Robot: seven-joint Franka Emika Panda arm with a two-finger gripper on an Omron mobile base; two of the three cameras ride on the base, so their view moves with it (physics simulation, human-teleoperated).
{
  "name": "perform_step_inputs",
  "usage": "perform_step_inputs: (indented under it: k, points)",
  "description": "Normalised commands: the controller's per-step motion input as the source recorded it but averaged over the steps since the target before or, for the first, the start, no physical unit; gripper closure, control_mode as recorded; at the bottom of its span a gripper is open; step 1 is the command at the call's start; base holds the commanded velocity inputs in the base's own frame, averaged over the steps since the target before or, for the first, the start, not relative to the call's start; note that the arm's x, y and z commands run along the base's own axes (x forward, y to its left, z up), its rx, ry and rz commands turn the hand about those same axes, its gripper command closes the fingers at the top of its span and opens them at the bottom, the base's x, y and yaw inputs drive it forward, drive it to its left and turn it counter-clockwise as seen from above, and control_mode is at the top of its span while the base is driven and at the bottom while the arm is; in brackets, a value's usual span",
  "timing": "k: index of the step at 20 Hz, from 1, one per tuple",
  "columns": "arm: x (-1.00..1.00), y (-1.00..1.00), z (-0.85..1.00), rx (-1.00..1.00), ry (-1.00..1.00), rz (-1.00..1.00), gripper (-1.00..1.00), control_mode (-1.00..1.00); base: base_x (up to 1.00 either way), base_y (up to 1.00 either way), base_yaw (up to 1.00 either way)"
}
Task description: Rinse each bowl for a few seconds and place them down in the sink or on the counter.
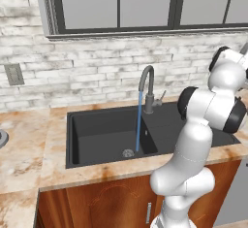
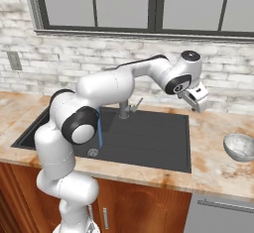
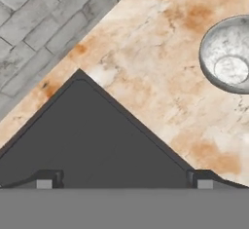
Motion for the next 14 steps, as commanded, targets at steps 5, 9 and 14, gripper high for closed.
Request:
perform_step_inputs:
  k: [5,9,14]
  points:
    - [-0.16,-0.15,0.02,-0.13,0.01,0.13,-1.0,-1.0,0.0,0.0,0.0]
    - [-0.14,-0.16,0.0,-0.12,0.02,0.13,-1.0,-1.0,0.0,0.0,0.0]
    - [-0.19,-0.15,0.0,-0.1,0.02,0.12,-1.0,-1.0,0.0,0.0,0.0]
